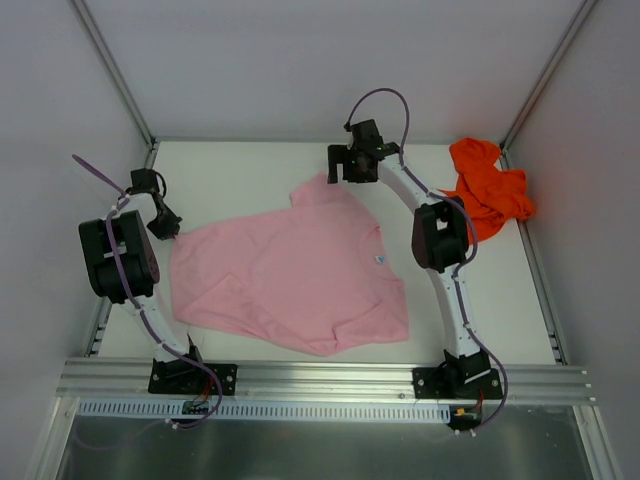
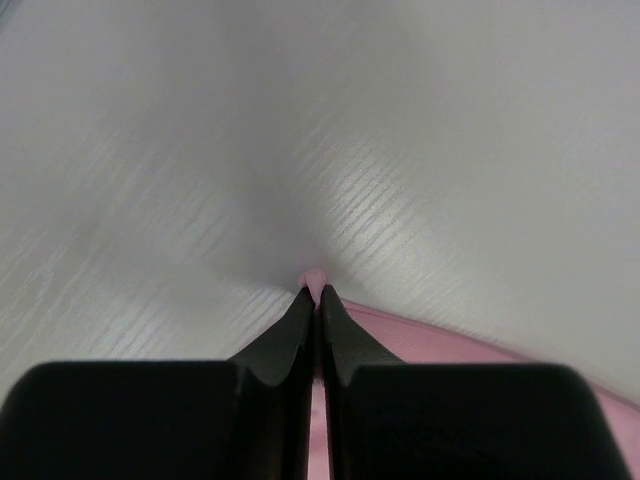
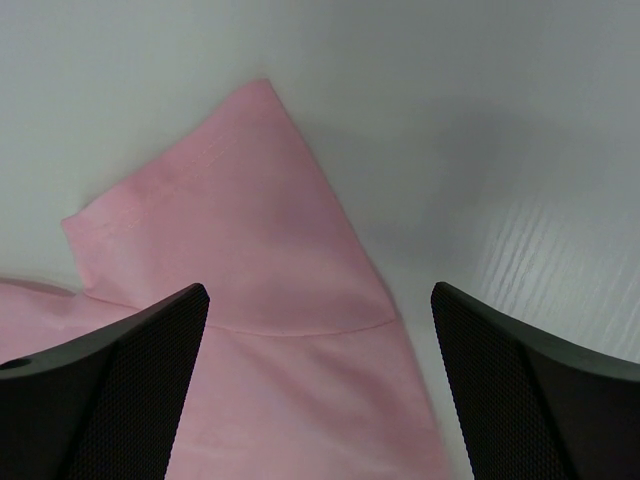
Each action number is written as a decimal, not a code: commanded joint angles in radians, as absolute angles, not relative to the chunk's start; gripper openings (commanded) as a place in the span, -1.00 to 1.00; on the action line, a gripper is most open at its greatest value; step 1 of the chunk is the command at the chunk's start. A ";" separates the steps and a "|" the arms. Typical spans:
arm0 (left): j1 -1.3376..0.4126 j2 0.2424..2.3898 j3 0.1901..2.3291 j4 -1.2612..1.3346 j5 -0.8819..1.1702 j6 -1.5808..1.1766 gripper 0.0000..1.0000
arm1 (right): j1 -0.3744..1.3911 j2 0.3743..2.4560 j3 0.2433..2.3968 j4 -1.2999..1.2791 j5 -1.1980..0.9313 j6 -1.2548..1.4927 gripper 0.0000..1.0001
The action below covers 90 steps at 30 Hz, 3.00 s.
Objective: Fold and stack the t-shirts
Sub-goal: Flatten out the tshirt
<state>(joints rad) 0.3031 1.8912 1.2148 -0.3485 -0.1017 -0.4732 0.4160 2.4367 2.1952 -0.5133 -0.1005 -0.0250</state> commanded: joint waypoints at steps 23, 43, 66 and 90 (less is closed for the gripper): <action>0.308 1.809 1.147 -0.285 -0.002 -0.388 -1.00 | 0.477 2.574 2.371 -0.660 -0.037 -0.103 0.01; 0.307 1.779 1.158 -0.276 0.123 -0.296 -1.00 | 0.436 2.290 1.930 -0.589 0.034 -0.077 -0.97; 0.305 1.712 1.068 -0.250 0.187 -0.267 -1.00 | 0.405 2.290 2.003 -0.595 0.022 -0.106 0.38; 0.307 1.695 1.060 -0.253 0.180 -0.256 -1.00 | 0.411 2.511 2.226 -0.733 -0.029 -0.158 -0.08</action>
